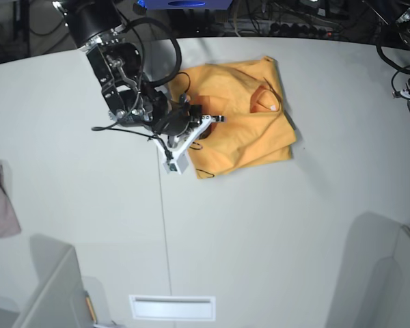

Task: Fold the T-shirt properly

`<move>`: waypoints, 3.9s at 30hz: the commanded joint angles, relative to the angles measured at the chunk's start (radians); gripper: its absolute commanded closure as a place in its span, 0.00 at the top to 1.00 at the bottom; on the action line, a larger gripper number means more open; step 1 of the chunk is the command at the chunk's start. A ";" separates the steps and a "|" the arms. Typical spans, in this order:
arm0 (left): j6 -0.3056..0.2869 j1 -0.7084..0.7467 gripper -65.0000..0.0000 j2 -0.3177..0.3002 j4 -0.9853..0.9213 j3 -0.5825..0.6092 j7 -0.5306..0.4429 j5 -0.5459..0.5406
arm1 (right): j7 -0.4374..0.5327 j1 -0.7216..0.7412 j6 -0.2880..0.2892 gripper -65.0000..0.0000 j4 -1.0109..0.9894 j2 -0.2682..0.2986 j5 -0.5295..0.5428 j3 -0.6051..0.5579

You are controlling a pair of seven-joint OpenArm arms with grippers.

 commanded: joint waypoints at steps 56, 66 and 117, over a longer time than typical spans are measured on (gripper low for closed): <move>-0.009 0.000 0.00 -0.027 0.023 -0.005 -0.017 -0.013 | 0.006 0.042 -0.105 0.00 0.059 -0.018 0.013 -0.292; -0.009 0.002 0.00 -0.022 0.023 -0.005 -0.017 -0.013 | 0.018 0.165 -0.092 0.00 -0.086 -0.141 0.013 -0.341; -0.009 -0.009 0.00 -0.026 0.023 -0.006 -0.017 -0.013 | 0.437 0.317 -0.166 0.00 -0.354 -0.201 0.011 -0.654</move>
